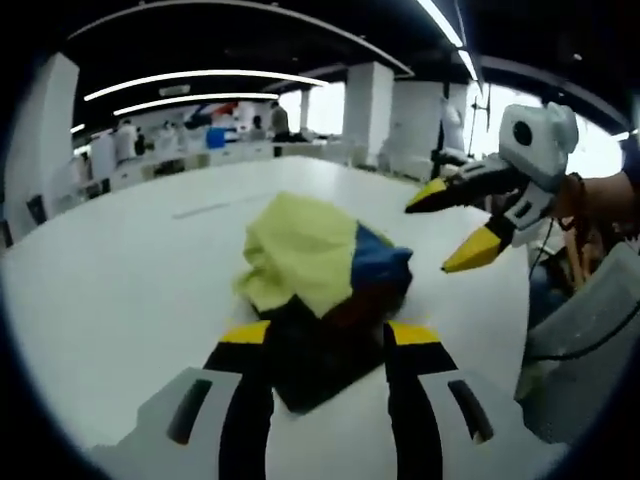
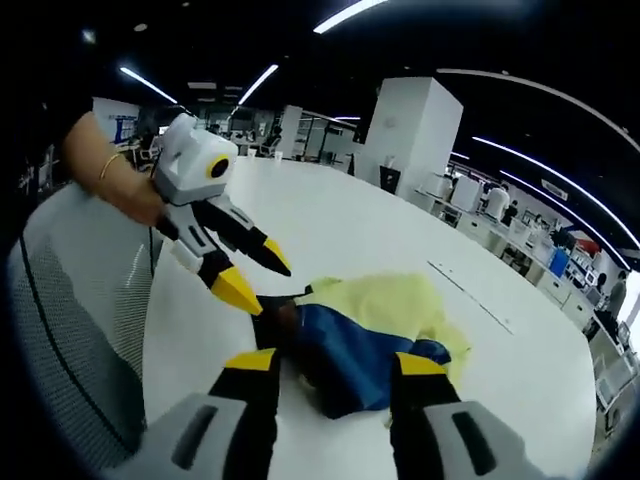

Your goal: Fold the garment on the visible template until the final outline fits inside the template.

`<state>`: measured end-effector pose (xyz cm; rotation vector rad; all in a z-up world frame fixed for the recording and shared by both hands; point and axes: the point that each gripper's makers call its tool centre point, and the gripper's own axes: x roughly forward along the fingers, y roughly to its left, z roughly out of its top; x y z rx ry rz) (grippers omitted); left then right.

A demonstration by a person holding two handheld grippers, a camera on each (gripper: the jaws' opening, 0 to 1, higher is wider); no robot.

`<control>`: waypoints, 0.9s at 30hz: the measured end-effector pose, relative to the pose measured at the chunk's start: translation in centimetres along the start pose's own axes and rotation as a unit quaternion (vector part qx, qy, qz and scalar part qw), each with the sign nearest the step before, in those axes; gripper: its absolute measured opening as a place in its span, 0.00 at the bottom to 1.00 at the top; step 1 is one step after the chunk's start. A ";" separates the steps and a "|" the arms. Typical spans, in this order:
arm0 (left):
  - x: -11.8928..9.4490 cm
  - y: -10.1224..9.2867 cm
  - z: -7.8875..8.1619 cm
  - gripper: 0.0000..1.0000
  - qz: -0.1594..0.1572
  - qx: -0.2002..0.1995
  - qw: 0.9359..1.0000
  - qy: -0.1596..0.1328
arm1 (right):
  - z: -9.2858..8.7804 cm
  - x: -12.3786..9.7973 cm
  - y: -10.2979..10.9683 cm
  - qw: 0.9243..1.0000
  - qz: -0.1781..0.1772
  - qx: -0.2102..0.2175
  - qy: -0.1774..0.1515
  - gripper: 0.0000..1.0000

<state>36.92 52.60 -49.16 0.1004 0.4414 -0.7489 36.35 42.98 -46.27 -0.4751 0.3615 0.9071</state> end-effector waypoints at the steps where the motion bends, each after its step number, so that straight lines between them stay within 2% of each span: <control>1: 0.2 -0.3 -0.1 0.40 -0.005 0.005 1.000 0.003 | -0.1 0.4 0.0 1.000 0.002 -0.003 0.002 0.39; 4: 0.7 -0.7 -0.5 0.40 -0.014 0.011 1.000 0.012 | -0.4 1.1 -0.1 1.000 0.007 -0.016 0.009 0.33; 9: 1.7 -0.3 -1.7 0.37 -0.013 0.024 0.999 0.035 | -0.9 2.1 -0.4 0.999 0.010 -0.029 0.024 0.28; 15: 2.3 0.1 -2.6 0.30 0.001 0.046 0.997 0.060 | -1.0 2.4 -0.7 0.999 0.013 -0.028 0.027 0.14; 18: 2.5 0.4 -3.0 0.27 0.004 0.050 0.997 0.063 | -0.9 2.5 -0.6 0.999 0.017 -0.027 0.025 0.03; 19: 2.4 0.6 -3.3 0.26 0.008 0.070 0.995 0.076 | -0.8 2.4 -0.5 0.999 0.018 -0.028 0.023 0.00; 21: 2.5 0.9 -3.8 0.22 0.014 0.098 0.991 0.091 | -0.8 2.4 -0.7 0.999 0.019 -0.027 0.022 0.00; 22: 2.6 1.0 -3.9 0.21 0.016 0.103 0.991 0.089 | -0.8 2.4 -0.7 0.999 0.019 -0.027 0.020 0.00; 23: 2.7 0.5 -3.7 0.21 0.013 0.097 0.992 0.082 | -0.8 2.4 -0.8 0.999 0.018 -0.023 0.020 0.00; 27: 2.8 0.3 -3.4 0.17 0.013 0.100 0.991 0.084 | -0.5 2.3 -1.3 1.000 0.010 -0.016 0.016 0.00</control>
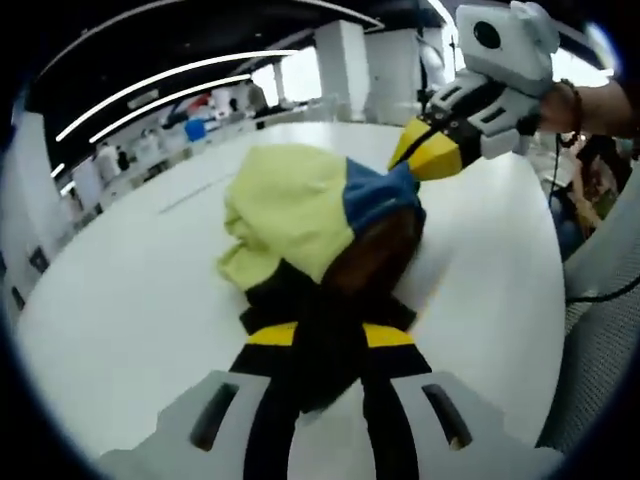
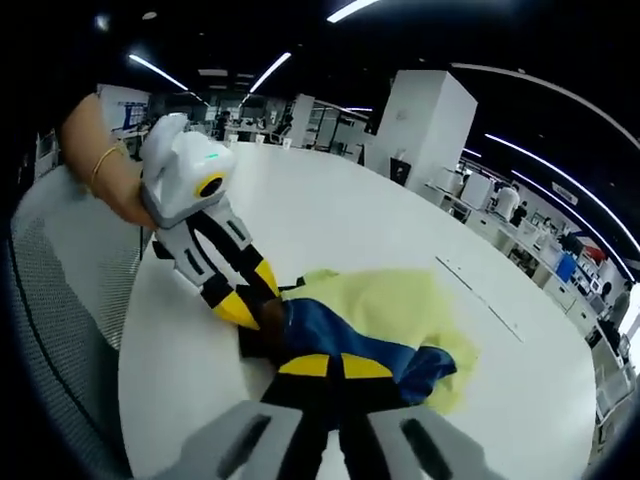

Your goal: Fold the garment on the visible template until the final outline fits inside the template.

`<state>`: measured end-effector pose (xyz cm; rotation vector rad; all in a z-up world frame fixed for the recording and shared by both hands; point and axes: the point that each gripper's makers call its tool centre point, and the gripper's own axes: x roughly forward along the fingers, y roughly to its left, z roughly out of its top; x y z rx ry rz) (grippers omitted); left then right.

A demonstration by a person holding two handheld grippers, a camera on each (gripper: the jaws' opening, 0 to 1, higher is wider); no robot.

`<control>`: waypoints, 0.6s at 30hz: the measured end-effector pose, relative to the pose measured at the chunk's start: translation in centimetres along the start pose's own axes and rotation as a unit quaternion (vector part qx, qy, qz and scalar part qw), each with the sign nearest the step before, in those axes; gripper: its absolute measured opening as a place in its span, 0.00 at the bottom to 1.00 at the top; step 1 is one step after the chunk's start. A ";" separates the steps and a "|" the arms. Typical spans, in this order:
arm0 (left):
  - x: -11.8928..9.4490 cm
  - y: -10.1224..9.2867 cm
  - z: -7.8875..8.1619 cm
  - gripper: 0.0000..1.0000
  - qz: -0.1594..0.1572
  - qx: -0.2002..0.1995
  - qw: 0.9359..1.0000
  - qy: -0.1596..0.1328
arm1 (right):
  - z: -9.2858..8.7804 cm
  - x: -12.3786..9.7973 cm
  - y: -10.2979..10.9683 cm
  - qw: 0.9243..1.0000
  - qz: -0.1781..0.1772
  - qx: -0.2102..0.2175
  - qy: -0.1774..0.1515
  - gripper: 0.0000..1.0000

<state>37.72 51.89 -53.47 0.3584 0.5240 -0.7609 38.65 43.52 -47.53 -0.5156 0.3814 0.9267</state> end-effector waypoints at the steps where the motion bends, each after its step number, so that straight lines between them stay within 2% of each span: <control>1: -0.1 0.0 -0.1 0.14 0.000 0.003 1.000 0.003 | 0.1 -0.1 -0.2 1.000 -0.003 0.009 -0.003 0.00; 3: -0.2 0.0 -0.1 0.06 -0.002 0.003 1.000 0.009 | 0.5 -0.3 -0.6 1.000 -0.007 0.023 -0.010 0.00; 5: -0.4 0.0 0.2 0.01 -0.013 -0.017 1.000 0.005 | 0.7 -0.5 -1.1 0.999 -0.012 0.033 -0.015 0.00; 8: -0.6 0.6 -0.1 0.00 -0.012 -0.021 1.000 0.007 | 1.0 -0.8 -1.6 0.998 -0.016 0.049 -0.022 0.00; 16: -3.0 0.8 1.9 0.00 -0.016 -0.011 1.000 -0.007 | 1.8 -2.0 -4.1 0.996 -0.042 0.077 -0.032 0.00; 18: -3.6 0.9 2.4 0.00 -0.014 -0.014 1.000 -0.010 | 2.4 -2.4 -4.5 0.995 -0.045 0.078 -0.044 0.00</control>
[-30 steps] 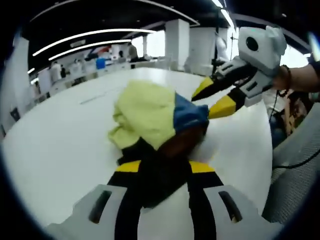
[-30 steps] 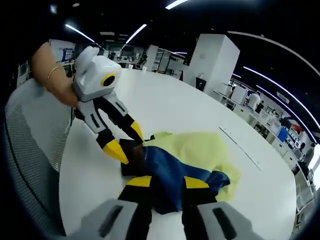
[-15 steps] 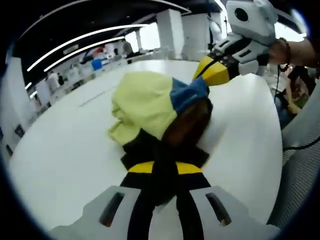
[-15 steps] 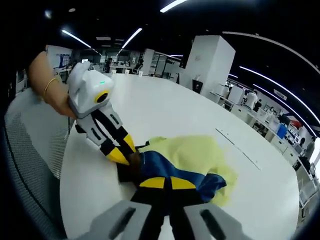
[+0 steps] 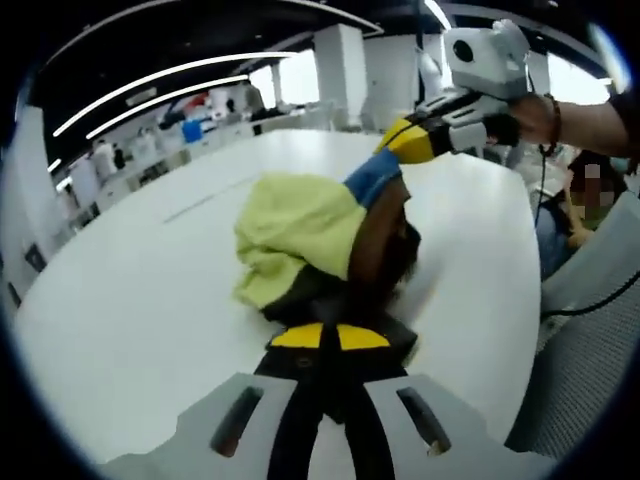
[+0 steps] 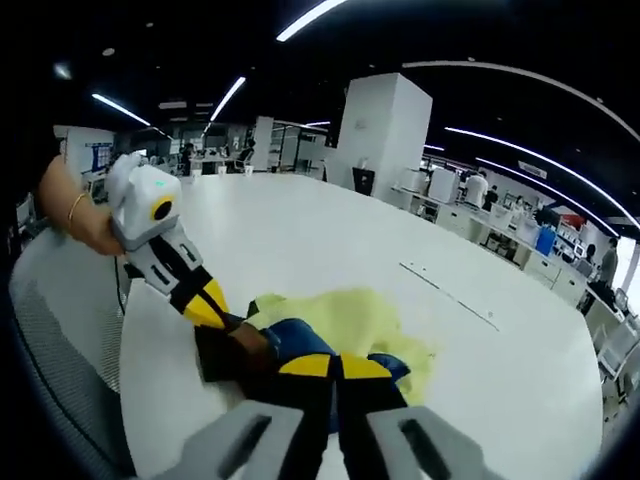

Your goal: Fold the garment on the visible template until the final outline fits inside the template.

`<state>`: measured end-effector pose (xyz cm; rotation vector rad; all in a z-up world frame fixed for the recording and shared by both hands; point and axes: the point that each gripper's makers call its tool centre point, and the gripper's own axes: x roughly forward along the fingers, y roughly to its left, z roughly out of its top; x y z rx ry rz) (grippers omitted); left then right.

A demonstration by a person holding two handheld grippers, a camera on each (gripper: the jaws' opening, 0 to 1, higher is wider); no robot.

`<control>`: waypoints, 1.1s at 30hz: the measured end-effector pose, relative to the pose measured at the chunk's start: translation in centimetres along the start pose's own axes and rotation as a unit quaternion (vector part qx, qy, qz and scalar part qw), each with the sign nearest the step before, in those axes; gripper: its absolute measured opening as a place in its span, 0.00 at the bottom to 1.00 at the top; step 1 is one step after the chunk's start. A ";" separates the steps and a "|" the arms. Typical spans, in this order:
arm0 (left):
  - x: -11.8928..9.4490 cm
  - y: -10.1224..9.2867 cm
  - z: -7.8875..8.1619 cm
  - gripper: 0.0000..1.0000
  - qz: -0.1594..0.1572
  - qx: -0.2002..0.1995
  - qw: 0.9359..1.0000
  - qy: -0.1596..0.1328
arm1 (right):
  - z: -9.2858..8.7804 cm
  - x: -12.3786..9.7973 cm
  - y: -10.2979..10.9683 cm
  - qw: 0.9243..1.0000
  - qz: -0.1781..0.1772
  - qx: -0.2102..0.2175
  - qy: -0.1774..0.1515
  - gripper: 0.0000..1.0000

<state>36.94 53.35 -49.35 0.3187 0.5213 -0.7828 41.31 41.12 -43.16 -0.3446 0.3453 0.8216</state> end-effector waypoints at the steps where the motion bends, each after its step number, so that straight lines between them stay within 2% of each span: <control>1: -0.2 0.0 0.2 0.00 0.002 0.001 1.000 0.000 | 0.2 -0.1 -0.1 1.000 -0.001 0.003 -0.003 0.00; 9: -2.1 0.9 2.8 0.00 0.015 0.000 1.000 -0.026 | 1.2 -0.3 -2.3 1.000 -0.023 -0.002 -0.009 0.00; 15: -4.1 3.1 5.4 0.00 0.043 -0.002 0.997 -0.062 | 2.2 -0.5 -4.2 0.999 -0.039 -0.017 -0.012 0.00; 20: -5.4 5.8 6.6 0.00 0.066 -0.012 0.995 -0.079 | 2.5 -0.5 -5.5 0.998 -0.049 -0.024 -0.009 0.00; 24: -6.3 8.2 7.5 0.00 0.097 -0.025 0.991 -0.092 | 2.5 -0.2 -7.1 0.998 -0.056 -0.022 -0.003 0.00; 30: -6.6 11.3 8.1 0.00 0.117 -0.070 0.985 -0.108 | 2.7 0.2 -9.1 0.998 -0.065 -0.024 0.004 0.00; 33: -6.3 12.9 7.9 0.00 0.137 -0.061 0.983 -0.102 | 2.8 0.3 -10.5 0.997 -0.074 -0.027 0.009 0.00</control>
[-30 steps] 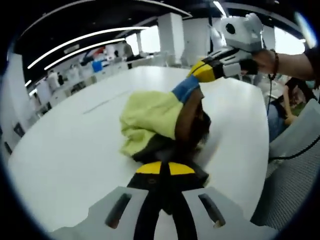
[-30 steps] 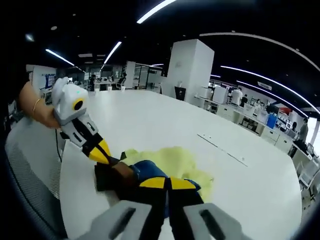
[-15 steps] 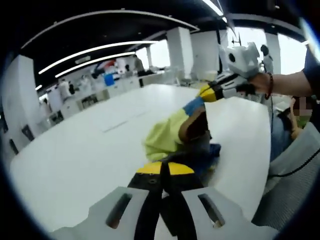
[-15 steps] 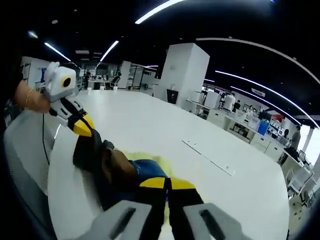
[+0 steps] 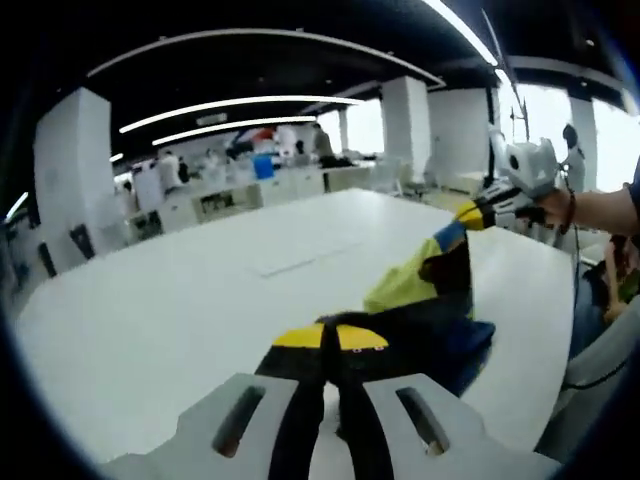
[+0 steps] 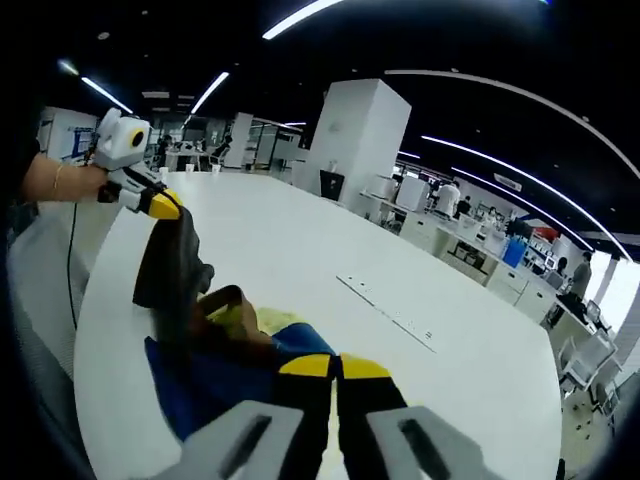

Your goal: Fold the garment on the visible template until the final outline fits inside the template.

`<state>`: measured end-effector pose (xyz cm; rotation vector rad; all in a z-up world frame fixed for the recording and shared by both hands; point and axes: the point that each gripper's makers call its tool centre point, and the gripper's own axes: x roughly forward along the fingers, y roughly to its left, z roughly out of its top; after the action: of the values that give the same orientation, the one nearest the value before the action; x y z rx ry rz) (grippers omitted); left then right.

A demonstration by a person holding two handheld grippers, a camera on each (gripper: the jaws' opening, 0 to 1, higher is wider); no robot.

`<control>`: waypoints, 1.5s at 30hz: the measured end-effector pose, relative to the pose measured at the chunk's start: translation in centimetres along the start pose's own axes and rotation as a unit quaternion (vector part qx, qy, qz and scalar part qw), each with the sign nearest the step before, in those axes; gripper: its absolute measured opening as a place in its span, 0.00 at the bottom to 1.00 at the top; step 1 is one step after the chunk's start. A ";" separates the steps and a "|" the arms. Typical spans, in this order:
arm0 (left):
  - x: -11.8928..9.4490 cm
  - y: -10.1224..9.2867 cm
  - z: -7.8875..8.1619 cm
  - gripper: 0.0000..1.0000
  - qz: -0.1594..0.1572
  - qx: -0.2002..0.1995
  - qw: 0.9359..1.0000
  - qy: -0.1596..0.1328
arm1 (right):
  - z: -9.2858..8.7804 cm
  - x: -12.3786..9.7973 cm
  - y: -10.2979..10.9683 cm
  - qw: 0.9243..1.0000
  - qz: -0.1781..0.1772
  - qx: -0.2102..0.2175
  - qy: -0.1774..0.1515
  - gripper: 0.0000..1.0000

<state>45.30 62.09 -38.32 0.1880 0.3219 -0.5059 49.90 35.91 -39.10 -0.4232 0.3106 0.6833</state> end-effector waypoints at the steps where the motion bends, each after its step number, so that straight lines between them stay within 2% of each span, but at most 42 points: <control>1: 0.2 0.4 -0.1 0.00 0.008 -0.003 1.000 0.005 | 0.0 0.1 -0.4 1.000 -0.001 -0.001 0.000 0.00; 6: 1.3 2.8 0.1 0.00 0.029 -0.034 0.999 -0.006 | -0.4 0.9 -3.4 1.000 -0.024 -0.004 0.013 0.00; 11: 2.6 5.2 -0.6 0.00 0.043 -0.039 0.998 0.002 | -1.2 1.9 -6.1 0.999 -0.037 0.015 0.024 0.00; 15: 4.1 6.7 -1.7 0.00 0.050 -0.047 0.998 0.011 | -2.1 3.4 -7.8 0.998 -0.041 0.026 0.033 0.00; 20: 6.1 8.3 -4.2 0.00 0.067 -0.048 0.996 0.046 | -3.4 5.1 -9.3 0.996 -0.049 0.050 0.045 0.00; 24: 7.3 9.1 -5.9 0.00 0.071 -0.053 0.994 0.065 | -5.1 6.3 -9.7 0.993 -0.050 0.083 0.061 0.00; 29: 7.8 10.0 -7.6 0.00 0.084 -0.046 0.991 0.091 | -7.0 7.2 -10.3 0.991 -0.051 0.097 0.081 0.00; 33: 8.2 10.7 -8.5 0.00 0.088 -0.043 0.990 0.101 | -7.2 7.7 -10.4 0.990 -0.051 0.101 0.083 0.00; 37: 8.8 11.1 -9.3 0.00 0.093 -0.050 0.989 0.107 | -8.3 9.1 -11.0 0.988 -0.055 0.112 0.087 0.00; 40: 9.6 11.6 -10.4 0.00 0.098 -0.056 0.986 0.120 | -10.1 10.4 -11.2 0.984 -0.052 0.125 0.112 0.00; 43: 9.8 11.6 -10.4 0.00 0.103 -0.061 0.986 0.117 | -11.7 11.2 -10.5 0.983 -0.051 0.118 0.131 0.00; 45: 10.1 11.7 -10.9 0.00 0.104 -0.063 0.984 0.128 | -12.7 11.8 -10.8 0.980 -0.052 0.130 0.144 0.00</control>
<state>56.69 70.41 -50.84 0.1611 0.5767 -0.2528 63.99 28.78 -52.09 -0.2847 0.6399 0.4694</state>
